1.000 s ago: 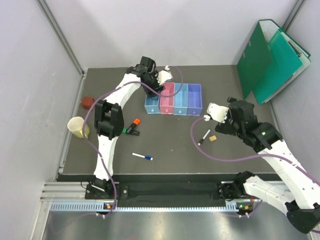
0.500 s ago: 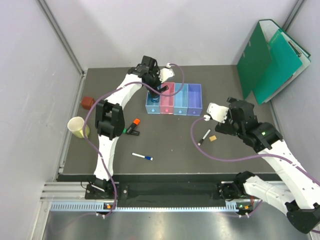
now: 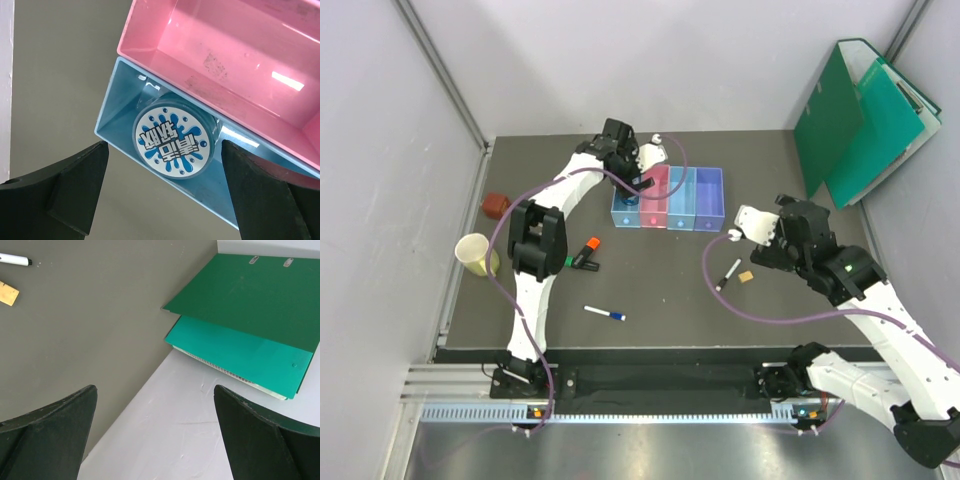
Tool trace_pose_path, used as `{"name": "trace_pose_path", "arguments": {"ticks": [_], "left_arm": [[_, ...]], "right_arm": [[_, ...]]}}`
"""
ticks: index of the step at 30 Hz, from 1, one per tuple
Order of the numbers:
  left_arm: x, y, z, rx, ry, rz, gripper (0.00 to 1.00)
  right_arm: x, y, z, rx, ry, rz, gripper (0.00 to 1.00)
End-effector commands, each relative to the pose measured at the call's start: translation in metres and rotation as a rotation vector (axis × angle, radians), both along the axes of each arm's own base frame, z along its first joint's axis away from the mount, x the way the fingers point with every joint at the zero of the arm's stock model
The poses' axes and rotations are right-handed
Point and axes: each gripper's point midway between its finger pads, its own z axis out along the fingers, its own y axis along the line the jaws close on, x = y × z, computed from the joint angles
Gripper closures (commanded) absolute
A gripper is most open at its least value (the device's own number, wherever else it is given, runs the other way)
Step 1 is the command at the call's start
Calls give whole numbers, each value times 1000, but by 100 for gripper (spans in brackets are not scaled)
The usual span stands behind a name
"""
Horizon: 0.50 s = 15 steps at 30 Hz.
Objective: Sort the stationery into containers
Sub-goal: Place the stationery in the storage box.
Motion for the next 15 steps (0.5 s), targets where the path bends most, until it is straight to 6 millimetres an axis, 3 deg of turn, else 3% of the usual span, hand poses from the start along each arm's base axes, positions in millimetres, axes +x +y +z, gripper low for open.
{"name": "trace_pose_path", "arguments": {"ticks": [1, 6, 11, 15], "left_arm": [[7, 2, 37, -7, -112, -4, 1], [28, 5, 40, 8, -242, 59, 1], [35, 4, 39, 8, -294, 91, 1], [40, 4, 52, -16, -345, 124, 1]], "right_arm": [[3, 1, 10, 43, -47, -14, 0], [3, 1, 10, 43, -45, -14, 0], [3, 1, 7, 43, -41, -18, 0], [2, 1, 6, 45, -32, -15, 0]]}}
